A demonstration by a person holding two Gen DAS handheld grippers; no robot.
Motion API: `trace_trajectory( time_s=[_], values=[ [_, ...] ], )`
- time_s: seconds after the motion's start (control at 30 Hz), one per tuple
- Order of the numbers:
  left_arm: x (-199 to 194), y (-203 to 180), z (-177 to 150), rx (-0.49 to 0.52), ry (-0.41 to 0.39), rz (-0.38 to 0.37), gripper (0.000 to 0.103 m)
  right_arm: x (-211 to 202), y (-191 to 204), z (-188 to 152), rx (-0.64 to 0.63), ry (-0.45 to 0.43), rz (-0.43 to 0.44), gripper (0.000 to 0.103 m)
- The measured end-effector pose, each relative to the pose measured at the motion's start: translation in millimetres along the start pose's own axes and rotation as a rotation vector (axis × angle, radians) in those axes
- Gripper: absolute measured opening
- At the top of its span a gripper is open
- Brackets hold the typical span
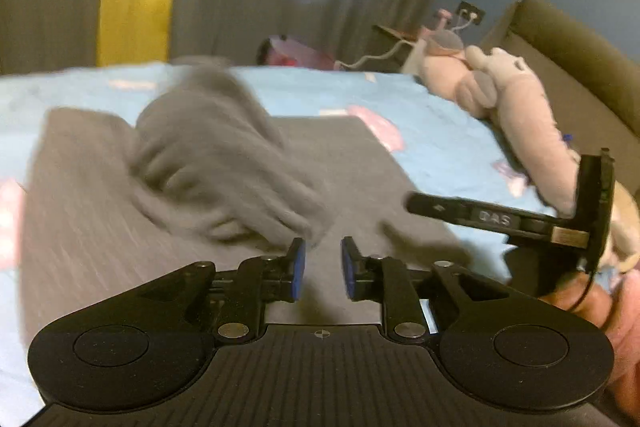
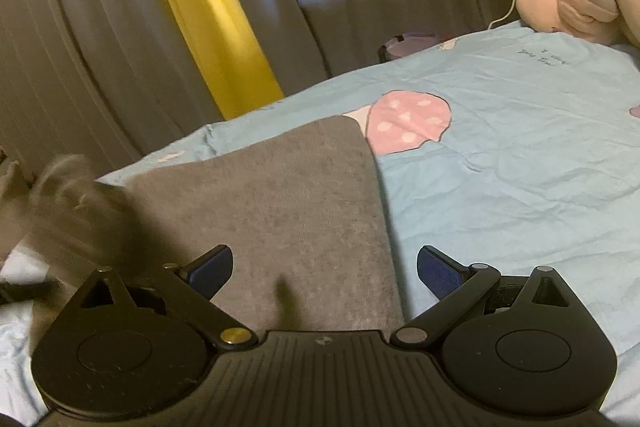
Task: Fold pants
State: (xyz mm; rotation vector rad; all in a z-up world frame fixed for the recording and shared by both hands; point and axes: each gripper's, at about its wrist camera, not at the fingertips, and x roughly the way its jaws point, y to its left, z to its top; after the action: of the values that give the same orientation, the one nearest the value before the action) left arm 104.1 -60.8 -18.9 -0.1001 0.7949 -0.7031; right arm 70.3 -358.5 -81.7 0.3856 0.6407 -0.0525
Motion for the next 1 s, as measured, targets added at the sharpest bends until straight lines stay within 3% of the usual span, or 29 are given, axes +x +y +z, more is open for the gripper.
trace_trajectory(
  time_s=[0.07,0.17,0.23,0.3,0.37,0.43,0.5,0.57,0.6,0.67,0.73,0.8,0.87,0.9,1.0],
  values=[
    [-11.4,4.3,-5.4,-0.064,-0.026,-0.024,0.066,-3.2,1.9,0.0,0.000,0.005,0.037,0.099],
    [-43.6,33.0,-9.6,-0.180,-0.120,0.023,0.077,-2.8,7.0,0.0,0.023,0.027,0.095,0.099],
    [-74.4,49.6,-19.7,-0.267,-0.203,0.157,0.085,-2.8,11.9,0.7,0.068,0.040,0.156,0.099],
    [-97.0,68.3,-33.5,-0.382,-0.274,0.333,0.086,2.0,16.0,1.5,0.154,0.064,0.251,0.099],
    [-112.6,93.9,-47.8,-0.589,-0.320,0.464,0.086,13.0,19.8,0.4,0.257,0.108,0.326,0.099],
    [-122.3,118.4,-63.7,-0.775,-0.369,0.504,0.086,28.6,24.0,-4.1,0.359,0.160,0.383,0.093],
    [-119.4,136.5,-71.6,-0.906,-0.365,0.503,0.086,46.2,28.7,-11.4,0.440,0.223,0.362,0.083],
    [-100.6,136.8,-68.5,-0.914,-0.308,0.486,0.085,58.9,31.3,-16.5,0.481,0.240,0.298,0.069],
    [-91.3,137.9,-63.2,-0.886,-0.261,0.461,0.086,64.2,31.6,-17.8,0.510,0.236,0.298,0.068],
    [-67.2,130.9,-47.0,-0.776,-0.130,0.421,0.085,73.3,33.1,-17.2,0.571,0.238,0.304,0.076],
    [-43.8,118.5,-34.3,-0.635,-0.016,0.410,0.085,80.1,40.7,-15.0,0.595,0.236,0.334,0.093],
    [-27.0,112.1,-29.3,-0.557,0.059,0.419,0.086,85.1,51.8,-12.2,0.572,0.236,0.298,0.094],
    [-16.7,110.8,-29.7,-0.535,0.132,0.421,0.083,88.9,58.9,-11.5,0.541,0.237,0.256,0.082],
    [-13.9,113.4,-31.5,-0.540,0.153,0.423,0.082,89.1,57.3,-11.6,0.535,0.243,0.234,0.058],
    [-26.0,118.7,-45.2,-0.586,0.141,0.396,0.082,87.2,45.6,-19.0,0.604,0.232,0.295,0.052]
  ],
)
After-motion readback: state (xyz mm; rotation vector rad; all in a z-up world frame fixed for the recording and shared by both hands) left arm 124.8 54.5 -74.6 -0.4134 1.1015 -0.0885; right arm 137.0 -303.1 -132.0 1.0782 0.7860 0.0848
